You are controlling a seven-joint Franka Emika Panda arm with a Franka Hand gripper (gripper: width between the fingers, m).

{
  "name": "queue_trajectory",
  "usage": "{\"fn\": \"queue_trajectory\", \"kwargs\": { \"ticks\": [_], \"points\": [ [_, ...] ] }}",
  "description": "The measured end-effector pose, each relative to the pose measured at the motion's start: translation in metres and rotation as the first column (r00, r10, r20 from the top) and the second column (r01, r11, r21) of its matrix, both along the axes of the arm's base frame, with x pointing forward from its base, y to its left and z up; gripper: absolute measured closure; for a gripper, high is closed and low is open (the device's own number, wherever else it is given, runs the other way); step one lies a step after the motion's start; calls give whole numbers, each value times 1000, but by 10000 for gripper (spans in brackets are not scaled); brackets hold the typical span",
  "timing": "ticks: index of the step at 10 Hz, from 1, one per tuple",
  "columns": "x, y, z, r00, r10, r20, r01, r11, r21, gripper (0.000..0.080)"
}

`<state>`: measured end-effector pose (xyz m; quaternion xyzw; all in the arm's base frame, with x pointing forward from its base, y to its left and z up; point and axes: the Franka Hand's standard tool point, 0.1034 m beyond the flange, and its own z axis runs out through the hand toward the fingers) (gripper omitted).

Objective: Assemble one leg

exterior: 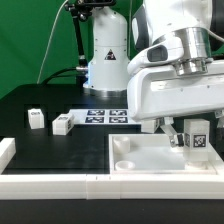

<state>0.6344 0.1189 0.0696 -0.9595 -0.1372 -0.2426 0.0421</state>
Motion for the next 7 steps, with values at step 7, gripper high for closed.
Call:
{"fn": "queue_trajectory", "kwargs": {
  "ticks": [7],
  "points": [
    [-1, 0, 15, 1000, 4, 3, -4, 1000, -4, 151]
  ]
}}
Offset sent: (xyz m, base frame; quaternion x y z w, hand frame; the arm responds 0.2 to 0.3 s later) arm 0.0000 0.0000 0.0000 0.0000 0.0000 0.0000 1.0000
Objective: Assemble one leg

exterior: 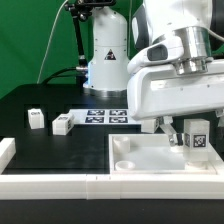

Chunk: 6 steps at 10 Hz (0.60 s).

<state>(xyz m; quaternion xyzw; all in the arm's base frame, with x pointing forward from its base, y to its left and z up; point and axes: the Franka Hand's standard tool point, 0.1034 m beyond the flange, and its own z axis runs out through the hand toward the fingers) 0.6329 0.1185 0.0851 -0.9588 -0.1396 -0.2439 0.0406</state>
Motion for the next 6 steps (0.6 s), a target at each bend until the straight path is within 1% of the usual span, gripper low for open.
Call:
{"fn": "queue_trajectory", "kwargs": {
  "ticks": [1, 2, 3, 4, 5, 6],
  "points": [
    [-4, 0, 3, 1000, 2, 0, -2, 1000, -2, 151],
    [-9, 0, 1, 1000, 5, -13, -5, 1000, -4, 151],
    [-10, 2, -1, 999, 10, -52, -11, 1000, -7, 151],
    [-7, 2, 1, 999, 9, -43, -9, 1000, -5, 151],
    [-8, 2, -1, 998, 10, -54, -10, 1000, -6, 151],
    [-17, 7, -7, 981, 16, -192, -19, 1000, -13, 151]
  ]
}}
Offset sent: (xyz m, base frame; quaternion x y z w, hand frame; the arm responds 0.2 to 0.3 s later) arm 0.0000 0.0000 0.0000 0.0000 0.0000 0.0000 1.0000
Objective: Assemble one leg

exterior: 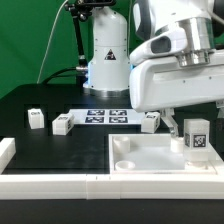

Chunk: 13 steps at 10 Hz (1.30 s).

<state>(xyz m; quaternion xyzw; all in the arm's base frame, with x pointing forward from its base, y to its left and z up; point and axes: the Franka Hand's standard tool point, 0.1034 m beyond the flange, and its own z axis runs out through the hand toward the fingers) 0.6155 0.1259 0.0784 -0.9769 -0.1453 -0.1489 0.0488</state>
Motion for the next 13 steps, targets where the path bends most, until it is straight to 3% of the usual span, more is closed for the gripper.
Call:
{"fn": "queue_trajectory", "kwargs": {
  "ticks": [3, 8, 11, 13],
  "points": [
    [1, 1, 4, 970, -63, -234, 59, 998, -27, 151],
    [6, 1, 4, 969, -64, -237, 59, 998, -26, 151],
    [1, -6, -6, 970, -89, -228, 85, 996, -29, 151],
    [2, -9, -6, 970, -88, -227, 84, 996, -29, 151]
  ]
}}
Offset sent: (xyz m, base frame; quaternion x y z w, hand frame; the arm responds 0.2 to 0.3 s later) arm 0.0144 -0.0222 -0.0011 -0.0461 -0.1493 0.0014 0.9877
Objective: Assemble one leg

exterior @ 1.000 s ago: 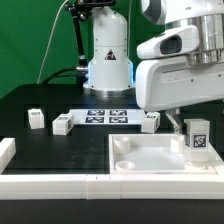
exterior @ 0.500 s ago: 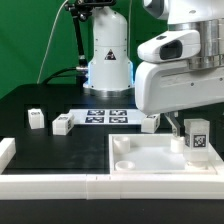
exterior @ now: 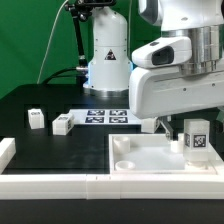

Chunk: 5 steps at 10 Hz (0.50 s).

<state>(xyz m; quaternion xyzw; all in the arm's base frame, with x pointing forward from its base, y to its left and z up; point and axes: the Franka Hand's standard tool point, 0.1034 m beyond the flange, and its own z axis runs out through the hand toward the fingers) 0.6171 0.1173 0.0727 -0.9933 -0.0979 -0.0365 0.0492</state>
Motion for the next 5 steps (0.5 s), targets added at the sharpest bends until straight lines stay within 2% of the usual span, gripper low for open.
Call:
{"fn": "queue_trajectory", "kwargs": {
  "ticks": [1, 3, 4, 5],
  "points": [
    [0, 2, 0, 1000, 2, 0, -2, 1000, 0, 151],
    [-1, 2, 0, 1000, 3, 0, -3, 1000, 1, 413],
    [0, 2, -1, 1000, 2, 0, -2, 1000, 0, 507],
    [-1, 2, -1, 1000, 2, -1, -2, 1000, 0, 507]
  ]
}}
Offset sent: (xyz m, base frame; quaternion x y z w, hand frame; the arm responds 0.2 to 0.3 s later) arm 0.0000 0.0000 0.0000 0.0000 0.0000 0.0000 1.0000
